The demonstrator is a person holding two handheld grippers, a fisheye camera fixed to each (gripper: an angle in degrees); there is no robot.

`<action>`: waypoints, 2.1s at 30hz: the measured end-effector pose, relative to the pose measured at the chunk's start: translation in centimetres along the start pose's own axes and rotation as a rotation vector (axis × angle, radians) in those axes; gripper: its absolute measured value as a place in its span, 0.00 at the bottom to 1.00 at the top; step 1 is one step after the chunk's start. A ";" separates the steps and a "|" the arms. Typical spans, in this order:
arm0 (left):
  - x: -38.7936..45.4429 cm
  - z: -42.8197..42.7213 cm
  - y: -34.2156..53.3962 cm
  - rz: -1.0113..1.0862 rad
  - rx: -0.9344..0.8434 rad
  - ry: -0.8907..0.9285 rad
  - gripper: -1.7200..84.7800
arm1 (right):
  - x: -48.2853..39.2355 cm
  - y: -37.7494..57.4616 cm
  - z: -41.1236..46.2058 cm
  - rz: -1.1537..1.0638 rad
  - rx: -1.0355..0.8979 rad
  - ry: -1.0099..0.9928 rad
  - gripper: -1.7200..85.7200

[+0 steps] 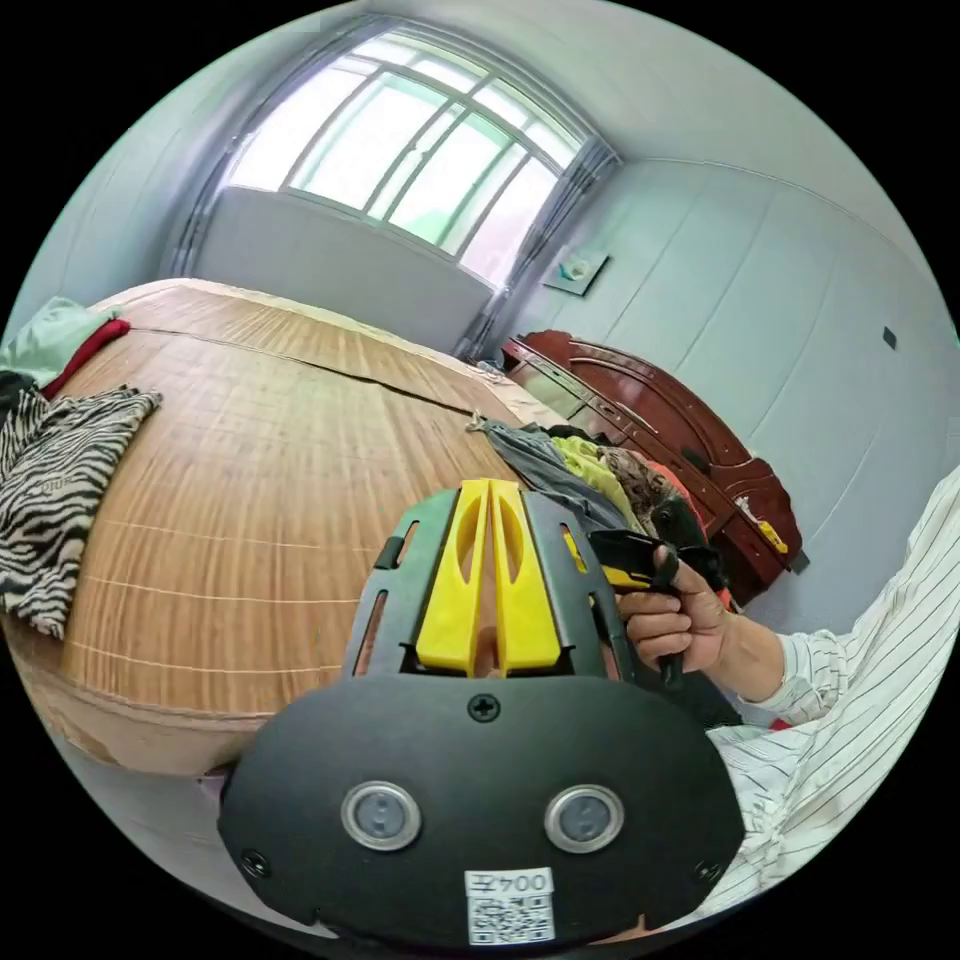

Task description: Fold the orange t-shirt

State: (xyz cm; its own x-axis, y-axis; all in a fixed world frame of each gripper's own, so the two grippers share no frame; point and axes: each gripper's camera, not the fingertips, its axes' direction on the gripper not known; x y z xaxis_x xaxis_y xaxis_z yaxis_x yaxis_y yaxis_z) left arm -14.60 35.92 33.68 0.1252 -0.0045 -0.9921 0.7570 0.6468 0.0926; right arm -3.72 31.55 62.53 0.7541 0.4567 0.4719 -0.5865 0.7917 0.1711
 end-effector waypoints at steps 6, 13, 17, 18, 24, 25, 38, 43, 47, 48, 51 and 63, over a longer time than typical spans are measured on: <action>1.6 2.3 0.4 -0.117 -0.048 0.278 0.03 | -0.9 2.7 -10.5 -0.074 0.235 0.315 0.02; 3.8 2.9 1.5 -0.180 -0.093 0.321 0.02 | -1.9 0.7 -27.5 -0.160 0.537 1.268 0.11; 3.2 3.8 3.3 -0.301 -0.119 0.325 0.02 | -0.1 -4.4 -30.7 -0.154 0.398 1.548 0.12; 3.1 3.8 3.5 -0.324 -0.111 0.328 0.02 | 0.6 -5.8 -30.9 -0.153 0.325 1.604 0.13; 2.9 2.6 3.0 -0.296 -0.111 0.292 0.02 | 2.0 -10.4 -30.0 -0.168 0.064 1.647 0.15; 2.7 2.5 2.9 -0.297 -0.110 0.294 0.02 | 2.1 -11.1 -30.0 -0.166 0.020 1.622 0.15; 0.6 0.4 2.8 -0.331 -0.060 0.334 0.02 | -4.5 -10.4 -43.3 0.080 0.235 1.299 0.02; 0.2 -0.1 2.9 -0.312 -0.035 0.350 0.03 | -13.0 -6.6 -50.2 0.005 0.547 1.171 0.01; -0.6 -1.3 2.8 -0.299 0.032 0.361 0.03 | -21.8 -6.2 -51.8 -0.122 0.624 1.109 0.01; -1.0 -1.6 2.9 -0.301 0.050 0.368 0.03 | -25.0 -6.3 -51.5 -0.188 0.628 1.095 0.01; -2.0 -2.5 3.2 -0.321 0.073 0.381 0.03 | -33.1 -6.3 -50.3 -0.367 0.647 1.005 0.01; -6.8 -11.5 4.4 -0.347 0.307 0.322 0.05 | -44.8 -7.7 -40.6 -0.677 0.517 0.519 0.04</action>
State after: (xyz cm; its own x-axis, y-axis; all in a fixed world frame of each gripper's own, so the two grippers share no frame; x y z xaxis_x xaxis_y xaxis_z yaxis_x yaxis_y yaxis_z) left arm -19.50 47.58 39.90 -0.3301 0.0865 -0.9400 0.8767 0.3973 -0.2713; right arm -20.97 21.48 4.98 0.9405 0.1931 -0.2797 0.0512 0.7330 0.6783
